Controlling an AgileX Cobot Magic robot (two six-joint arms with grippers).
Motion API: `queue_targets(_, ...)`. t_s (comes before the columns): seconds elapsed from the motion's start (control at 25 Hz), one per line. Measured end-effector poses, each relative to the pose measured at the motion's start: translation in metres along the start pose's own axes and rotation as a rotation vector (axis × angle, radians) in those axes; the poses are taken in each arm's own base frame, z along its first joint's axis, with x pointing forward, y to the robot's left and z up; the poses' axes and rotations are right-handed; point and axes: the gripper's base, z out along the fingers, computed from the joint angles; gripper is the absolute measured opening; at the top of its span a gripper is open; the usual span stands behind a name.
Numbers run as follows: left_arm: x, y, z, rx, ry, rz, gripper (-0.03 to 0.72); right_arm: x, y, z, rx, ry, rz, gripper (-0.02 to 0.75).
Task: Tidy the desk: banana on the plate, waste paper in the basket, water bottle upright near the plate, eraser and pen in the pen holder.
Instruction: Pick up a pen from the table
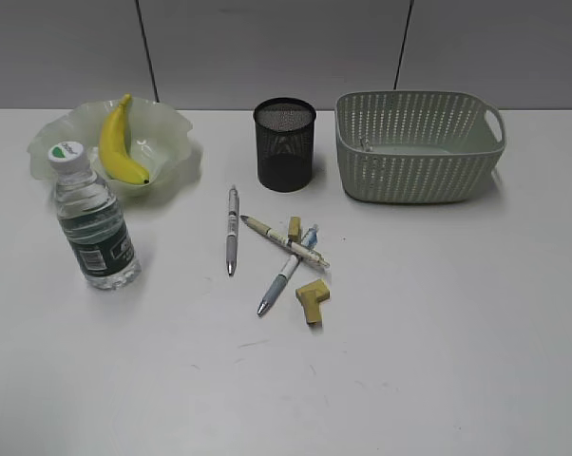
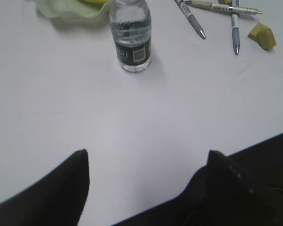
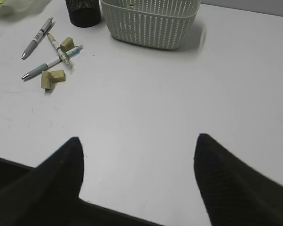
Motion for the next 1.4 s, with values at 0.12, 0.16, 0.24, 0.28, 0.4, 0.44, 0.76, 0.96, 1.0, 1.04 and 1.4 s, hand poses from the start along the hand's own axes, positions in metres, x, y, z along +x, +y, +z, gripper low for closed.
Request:
queue_targets(0.12, 0.020, 0.000, -0.018, 0.000, 0.010, -0.012, 0.557, 0.000, 0.000, 0.000, -0.001, 0.000, 0.000, 0.573)
queue_targets(0.16, 0.026, 0.000, -0.023, 0.000, 0.004, -0.018, 0.550, 0.000, 0.000, 0.000, -0.003, 0.000, 0.002, 0.573)
queue_targets(0.24, 0.035, 0.000, -0.032, -0.006, -0.034, -0.019, 0.540, 0.000, 0.001, 0.000, -0.011, -0.001, 0.006, 0.573)
queue_targets(0.28, 0.038, 0.000, -0.036, 0.000, -0.059, -0.021, 0.538, 0.000, 0.001, 0.000, -0.015, -0.001, 0.009, 0.573)
queue_targets(0.4, 0.049, -0.001, -0.043, 0.005, -0.114, -0.025, 0.536, 0.000, 0.003, 0.000, -0.038, -0.002, 0.022, 0.573)
queue_targets(0.44, 0.055, -0.001, -0.041, 0.008, -0.122, -0.027, 0.536, 0.000, 0.004, 0.000, -0.049, -0.003, 0.029, 0.573)
queue_targets(0.76, 0.079, -0.002, -0.048, 0.009, -0.219, -0.030, 0.491, -0.001, 0.007, 0.000, -0.080, -0.004, 0.048, 0.573)
queue_targets(0.96, 0.079, -0.002, -0.047, 0.009, -0.253, -0.031, 0.460, -0.004, 0.007, 0.006, -0.081, 0.035, 0.041, 0.573)
queue_targets(1.0, 0.078, -0.002, -0.046, 0.009, -0.268, -0.031, 0.457, -0.004, 0.007, 0.007, -0.079, 0.044, 0.032, 0.573)
queue_targets(1.04, 0.077, -0.002, -0.046, 0.009, -0.281, -0.031, 0.456, -0.005, 0.007, 0.009, -0.079, 0.054, 0.021, 0.573)
queue_targets(1.4, 0.073, 0.000, -0.037, -0.005, -0.334, -0.026, 0.454, -0.022, 0.005, 0.032, -0.084, 0.172, -0.023, 0.573)
